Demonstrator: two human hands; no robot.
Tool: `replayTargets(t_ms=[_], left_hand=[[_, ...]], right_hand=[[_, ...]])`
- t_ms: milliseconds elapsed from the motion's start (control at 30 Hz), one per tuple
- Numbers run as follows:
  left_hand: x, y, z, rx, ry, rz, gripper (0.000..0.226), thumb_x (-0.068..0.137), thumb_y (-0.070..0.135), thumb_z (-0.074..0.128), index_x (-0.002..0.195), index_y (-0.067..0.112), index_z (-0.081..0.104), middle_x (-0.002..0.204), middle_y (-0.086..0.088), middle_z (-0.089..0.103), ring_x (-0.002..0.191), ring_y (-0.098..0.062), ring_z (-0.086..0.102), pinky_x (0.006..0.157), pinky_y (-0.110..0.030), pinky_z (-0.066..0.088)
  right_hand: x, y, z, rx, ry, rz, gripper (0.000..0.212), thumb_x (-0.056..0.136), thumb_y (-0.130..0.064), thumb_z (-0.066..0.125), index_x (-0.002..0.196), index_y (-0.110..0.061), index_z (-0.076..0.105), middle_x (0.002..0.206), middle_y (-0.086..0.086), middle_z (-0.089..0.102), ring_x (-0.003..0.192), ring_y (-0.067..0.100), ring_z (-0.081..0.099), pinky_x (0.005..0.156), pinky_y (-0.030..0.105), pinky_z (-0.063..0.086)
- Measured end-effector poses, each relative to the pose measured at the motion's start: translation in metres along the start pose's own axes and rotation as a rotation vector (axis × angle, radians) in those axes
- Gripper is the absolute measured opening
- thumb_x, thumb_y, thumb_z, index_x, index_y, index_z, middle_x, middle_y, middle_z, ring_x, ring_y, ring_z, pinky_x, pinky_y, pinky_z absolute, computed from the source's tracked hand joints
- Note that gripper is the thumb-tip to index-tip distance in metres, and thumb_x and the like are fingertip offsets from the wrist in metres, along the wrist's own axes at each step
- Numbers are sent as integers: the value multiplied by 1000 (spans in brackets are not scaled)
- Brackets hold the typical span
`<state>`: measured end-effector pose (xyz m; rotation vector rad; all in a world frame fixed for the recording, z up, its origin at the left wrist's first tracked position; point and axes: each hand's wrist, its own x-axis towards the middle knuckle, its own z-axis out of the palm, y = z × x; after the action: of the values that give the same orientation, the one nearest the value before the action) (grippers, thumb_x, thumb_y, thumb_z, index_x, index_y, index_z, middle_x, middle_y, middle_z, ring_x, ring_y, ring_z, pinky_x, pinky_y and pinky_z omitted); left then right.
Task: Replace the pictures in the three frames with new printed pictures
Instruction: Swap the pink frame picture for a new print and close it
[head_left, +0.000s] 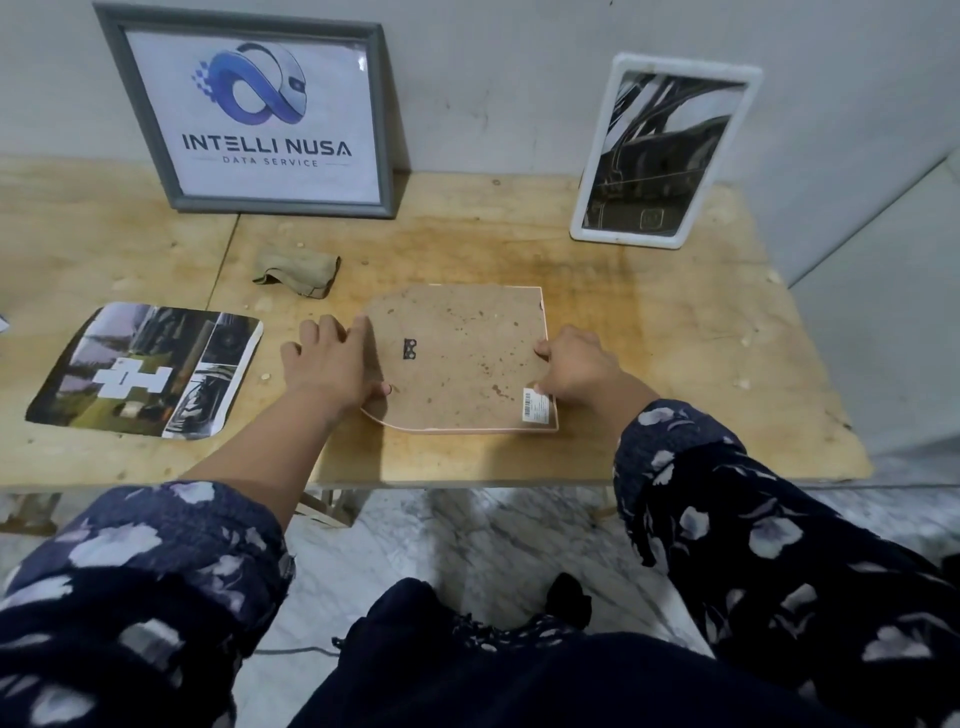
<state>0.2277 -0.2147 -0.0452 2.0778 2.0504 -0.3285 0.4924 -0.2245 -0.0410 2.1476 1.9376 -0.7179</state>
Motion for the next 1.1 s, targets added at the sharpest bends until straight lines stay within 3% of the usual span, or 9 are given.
replayTargets(t_ms=[67,133,200,333,567,667,867,967,1100], left_hand=[[9,-1,-6,53,-62,100,94,76,53,71,149,27,17,154,-8,17,139,-35,18,109,-51,26],[19,0,-13,96,-158,211,106,78,48,72,154,25,3,162,0,-5,147,-30,3,116,-51,16],[30,5,-21,155,-232,273,112,77,45,75,154,22,-3,162,2,-11,147,-28,6,115,-49,19],[44,15,-37,238,-264,260,121,65,51,82,154,24,6,161,5,7,138,-27,26,107,-42,36],[48,20,-40,287,-259,262,122,52,58,86,150,28,20,155,5,28,129,-25,41,106,-38,40],[50,20,-43,296,-281,247,122,49,60,86,149,31,22,153,7,32,129,-24,42,104,-39,43],[57,20,-46,303,-281,259,135,40,62,88,149,35,15,139,4,42,120,-25,47,93,-38,48],[60,28,-49,380,-304,263,142,40,65,86,151,41,1,142,1,33,121,-27,44,85,-37,47],[67,32,-48,400,-324,261,143,42,65,86,151,40,-3,143,-2,27,120,-29,42,87,-39,46]], right_hand=[[1,-1,-4,-24,14,-16,57,81,-33,73,133,-22,53,130,2,44,122,24,39,101,42,37],[6,-4,-10,-86,45,-24,58,74,-36,79,127,-22,59,128,1,47,120,23,40,101,41,36],[13,-7,-15,-162,54,-39,58,67,-40,83,118,-18,64,131,2,49,125,24,38,107,44,31],[25,-8,-23,-259,-19,-76,59,61,-45,84,108,-16,65,152,5,31,146,29,10,116,56,2],[38,-2,-27,-199,-141,-141,113,60,-35,85,150,-25,17,161,-2,2,147,26,-13,112,62,-12],[44,-8,-30,-289,-211,-155,121,63,-39,83,153,-25,3,161,-1,-3,147,25,-11,111,62,-15],[47,-11,-34,-394,-193,-157,120,63,-51,80,153,-24,6,161,0,7,146,26,13,108,64,-18],[49,-17,-36,-483,-186,-161,123,61,-56,79,153,-25,5,161,2,9,145,30,14,105,67,-20],[50,-26,-37,-561,-199,-122,126,61,-54,81,152,-29,-3,161,4,7,146,34,9,104,70,-18]])
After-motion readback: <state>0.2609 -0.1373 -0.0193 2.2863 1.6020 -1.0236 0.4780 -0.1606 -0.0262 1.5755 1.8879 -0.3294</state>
